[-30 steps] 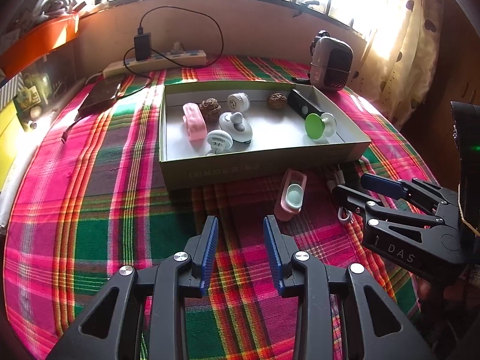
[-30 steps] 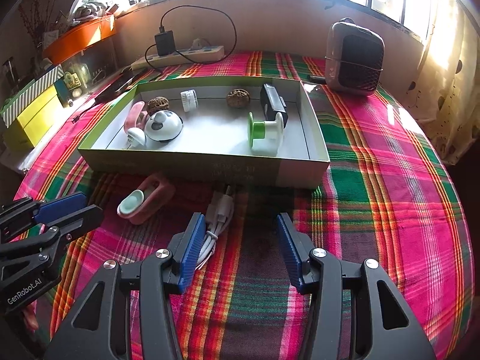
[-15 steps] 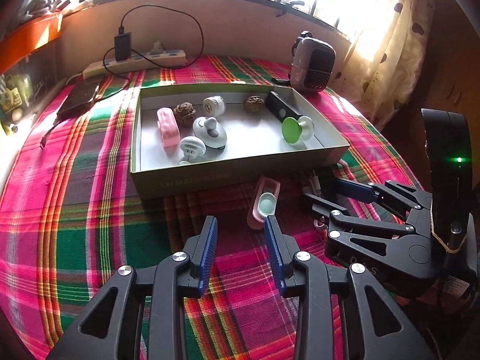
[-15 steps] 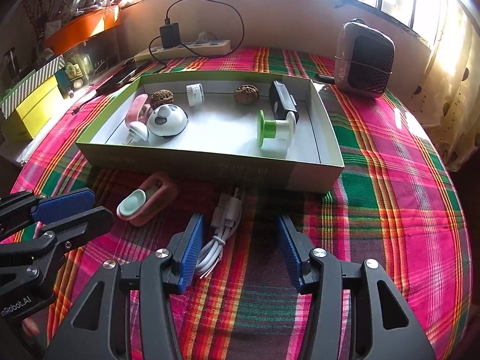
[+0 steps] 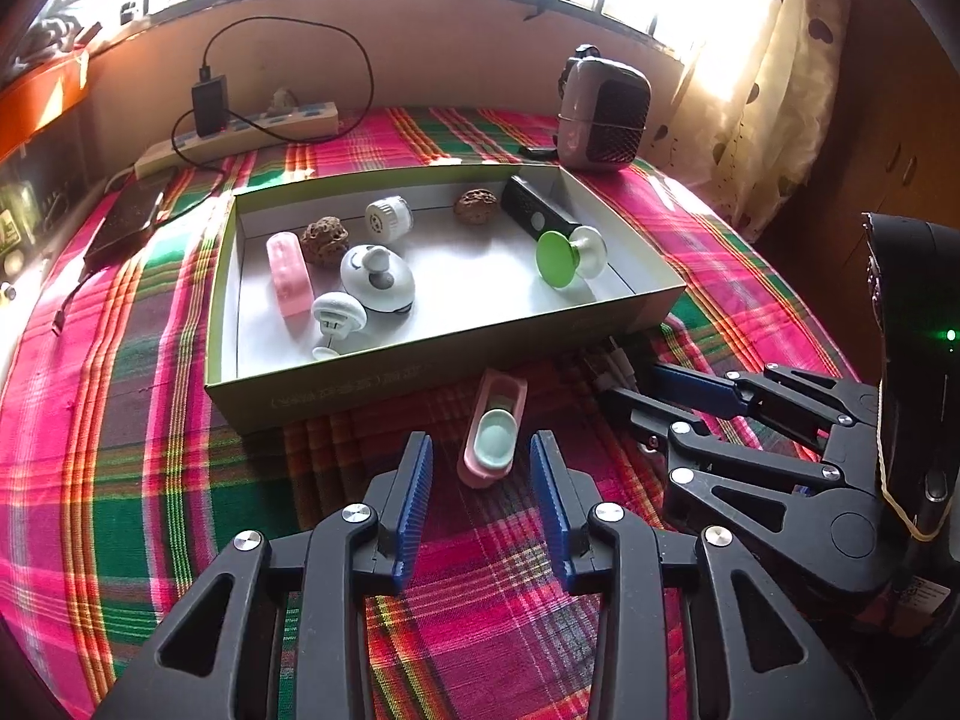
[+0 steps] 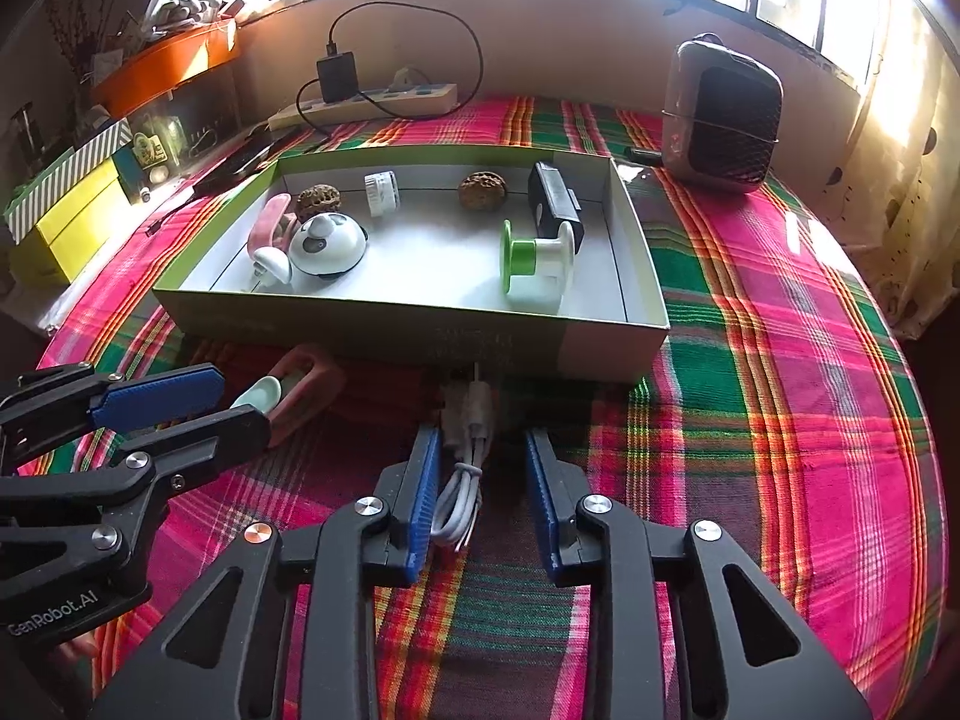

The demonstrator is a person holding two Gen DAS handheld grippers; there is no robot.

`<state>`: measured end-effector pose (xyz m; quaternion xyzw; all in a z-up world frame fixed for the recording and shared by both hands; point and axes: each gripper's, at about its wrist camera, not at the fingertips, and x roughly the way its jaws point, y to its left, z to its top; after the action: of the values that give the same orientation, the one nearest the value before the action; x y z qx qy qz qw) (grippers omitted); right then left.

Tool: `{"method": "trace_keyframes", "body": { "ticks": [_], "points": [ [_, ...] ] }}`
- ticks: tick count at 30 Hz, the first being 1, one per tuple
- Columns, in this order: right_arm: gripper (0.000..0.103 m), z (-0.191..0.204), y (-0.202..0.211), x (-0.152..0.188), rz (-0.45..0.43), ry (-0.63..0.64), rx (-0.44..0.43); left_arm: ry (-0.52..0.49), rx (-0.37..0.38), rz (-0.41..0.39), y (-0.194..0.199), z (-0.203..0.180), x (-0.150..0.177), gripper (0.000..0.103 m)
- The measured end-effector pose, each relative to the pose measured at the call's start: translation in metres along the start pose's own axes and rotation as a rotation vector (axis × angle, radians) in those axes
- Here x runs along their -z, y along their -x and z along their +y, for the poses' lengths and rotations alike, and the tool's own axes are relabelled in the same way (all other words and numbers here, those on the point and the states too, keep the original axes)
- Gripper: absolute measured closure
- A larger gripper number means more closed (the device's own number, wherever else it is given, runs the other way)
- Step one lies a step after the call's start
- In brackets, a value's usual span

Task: Organize objects
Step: 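Grasp the white USB cable with the right tool while the left tool grasps the pink-and-teal clip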

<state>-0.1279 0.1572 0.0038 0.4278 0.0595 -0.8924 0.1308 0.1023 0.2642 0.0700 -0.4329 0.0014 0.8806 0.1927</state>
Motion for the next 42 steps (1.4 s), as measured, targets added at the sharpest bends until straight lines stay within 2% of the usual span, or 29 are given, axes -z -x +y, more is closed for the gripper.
{"method": "trace_keyframes", "body": {
  "ticks": [7,14,20,35,42],
  "points": [
    [0.078,-0.004,0.0,0.0,-0.001,-0.001,-0.011,-0.011,-0.022,0.016,-0.006,-0.003,-0.002,0.071],
    [0.086,-0.009,0.002,0.0,-0.002,-0.013,-0.013,-0.018,-0.035,0.03,-0.014,-0.006,-0.005,0.071],
    [0.086,-0.013,0.002,0.002,-0.003,-0.015,-0.011,0.0,-0.045,0.027,-0.018,-0.003,-0.008,0.071],
    [0.086,-0.015,0.002,0.002,-0.003,-0.018,-0.015,-0.028,-0.079,0.014,-0.023,-0.008,-0.01,0.071],
    [0.086,-0.016,0.002,0.002,-0.003,-0.014,-0.012,-0.012,-0.087,0.012,-0.022,-0.004,-0.01,0.081]
  ]
}}
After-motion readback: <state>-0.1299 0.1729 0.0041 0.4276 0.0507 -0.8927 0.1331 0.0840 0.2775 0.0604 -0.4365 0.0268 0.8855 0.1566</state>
